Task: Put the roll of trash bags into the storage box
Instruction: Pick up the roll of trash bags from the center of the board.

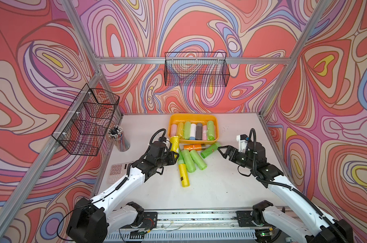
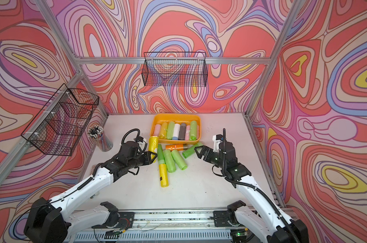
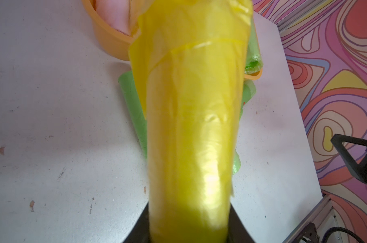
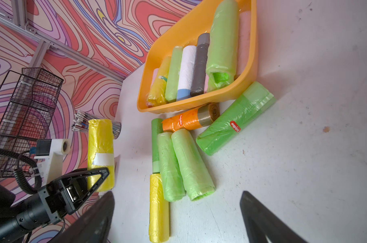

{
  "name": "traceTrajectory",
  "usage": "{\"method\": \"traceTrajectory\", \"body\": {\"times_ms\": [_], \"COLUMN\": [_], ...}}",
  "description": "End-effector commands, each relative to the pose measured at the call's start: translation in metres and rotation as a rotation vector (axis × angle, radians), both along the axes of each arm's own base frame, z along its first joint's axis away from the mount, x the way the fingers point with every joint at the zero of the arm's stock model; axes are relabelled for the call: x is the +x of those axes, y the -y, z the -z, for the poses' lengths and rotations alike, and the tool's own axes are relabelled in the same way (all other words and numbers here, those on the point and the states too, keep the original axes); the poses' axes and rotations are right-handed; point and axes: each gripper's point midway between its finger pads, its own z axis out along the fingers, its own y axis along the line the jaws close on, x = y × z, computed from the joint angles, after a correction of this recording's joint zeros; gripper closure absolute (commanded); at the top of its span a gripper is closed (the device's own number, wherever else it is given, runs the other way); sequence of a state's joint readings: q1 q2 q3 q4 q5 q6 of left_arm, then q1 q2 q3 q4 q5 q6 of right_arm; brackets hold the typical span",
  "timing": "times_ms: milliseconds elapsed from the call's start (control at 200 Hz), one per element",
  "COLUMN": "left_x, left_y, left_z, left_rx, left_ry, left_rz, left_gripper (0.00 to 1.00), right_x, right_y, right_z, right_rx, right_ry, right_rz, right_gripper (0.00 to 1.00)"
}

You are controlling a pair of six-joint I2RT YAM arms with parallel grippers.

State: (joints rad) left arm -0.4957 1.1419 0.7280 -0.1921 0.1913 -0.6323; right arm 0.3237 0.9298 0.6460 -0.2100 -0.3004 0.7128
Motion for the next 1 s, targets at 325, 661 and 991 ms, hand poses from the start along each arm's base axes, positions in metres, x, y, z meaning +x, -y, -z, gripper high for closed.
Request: {"method": "traceTrajectory", "body": {"times_ms": [325, 661, 991], "left_x": [0.043, 0.076, 0.117], "left_y": [0.031, 0.041, 0.047], "left_z": [-0.036, -0.041, -0.030], "left_rx": [-0.103, -0.004, 0.124], "left_ry": [0.060, 0.080, 0.072], "left_rz": [0.008, 0.007, -0.007], "left_gripper": [0.76, 0.76, 0.76], "right_x": [-0.003, -0.004, -0.005], "right_y": [0.002, -0.008, -0.006], "right_z": [0.004, -0.021, -0.022], "right_rx": [-0.001, 0.102, 0.057], "right_ry": [-0.027, 0.044, 0.071], "right_rz": [0.013, -0.019, -0.034], "right_gripper": [0.05, 0.05, 0.05]}}
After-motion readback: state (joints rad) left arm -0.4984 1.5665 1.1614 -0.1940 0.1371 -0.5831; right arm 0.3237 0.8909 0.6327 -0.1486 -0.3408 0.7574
